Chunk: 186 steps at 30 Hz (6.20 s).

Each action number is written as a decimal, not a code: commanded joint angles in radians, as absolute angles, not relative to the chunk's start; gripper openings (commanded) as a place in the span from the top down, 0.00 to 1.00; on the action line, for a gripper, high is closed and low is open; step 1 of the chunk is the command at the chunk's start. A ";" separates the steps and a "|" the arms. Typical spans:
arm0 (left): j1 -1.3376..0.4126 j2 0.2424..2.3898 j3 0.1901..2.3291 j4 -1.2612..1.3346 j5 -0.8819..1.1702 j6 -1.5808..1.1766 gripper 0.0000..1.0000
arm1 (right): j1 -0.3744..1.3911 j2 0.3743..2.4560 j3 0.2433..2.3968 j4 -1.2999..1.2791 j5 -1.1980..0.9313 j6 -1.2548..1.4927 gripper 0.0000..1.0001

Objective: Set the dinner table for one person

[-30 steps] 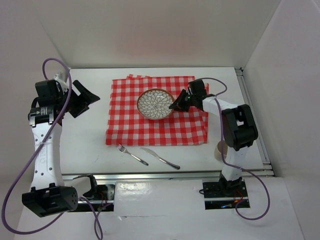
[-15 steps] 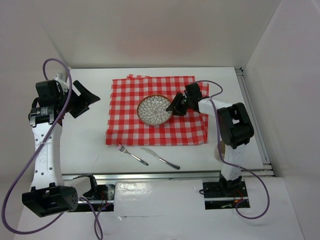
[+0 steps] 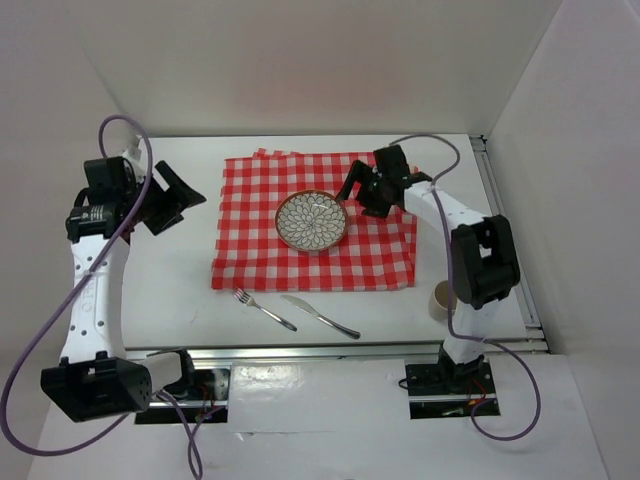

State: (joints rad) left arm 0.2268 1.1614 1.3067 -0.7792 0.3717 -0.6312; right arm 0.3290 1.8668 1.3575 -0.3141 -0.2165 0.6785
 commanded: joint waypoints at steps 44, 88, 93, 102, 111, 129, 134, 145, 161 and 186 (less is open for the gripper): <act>-0.273 1.529 1.433 -0.779 0.133 -0.538 0.11 | -0.021 1.025 0.807 -0.937 0.028 0.830 0.64; -0.273 1.557 1.442 -0.828 0.069 -0.549 0.11 | 0.307 2.421 2.413 -0.922 0.166 0.368 1.00; -0.273 1.557 1.442 -0.828 0.069 -0.549 0.11 | 0.307 2.448 2.422 -0.913 0.154 0.368 1.00; -0.273 1.557 1.433 -0.828 0.060 -0.549 0.11 | 0.307 2.468 2.473 -0.859 0.133 0.359 0.39; -0.273 1.548 1.424 -0.838 0.051 -0.558 0.11 | 0.307 2.372 2.525 -0.798 0.104 0.359 0.21; -0.273 1.391 1.344 -0.877 -0.026 -0.626 0.10 | 0.422 1.523 1.625 -0.622 -0.089 0.230 0.21; -0.273 1.352 1.302 -0.877 -0.061 -0.649 0.10 | 0.553 1.270 1.153 -0.592 -0.136 0.273 0.33; -0.264 1.287 1.302 -0.887 -0.150 -0.761 0.10 | 0.974 1.328 0.920 -0.568 0.041 0.512 0.37; -0.236 1.319 1.293 -0.877 -0.101 -0.742 0.10 | 1.069 1.664 0.971 -0.440 0.068 0.344 0.37; -0.236 1.347 1.293 -0.859 -0.101 -0.733 0.11 | 1.088 1.611 0.900 -0.376 0.063 0.225 0.91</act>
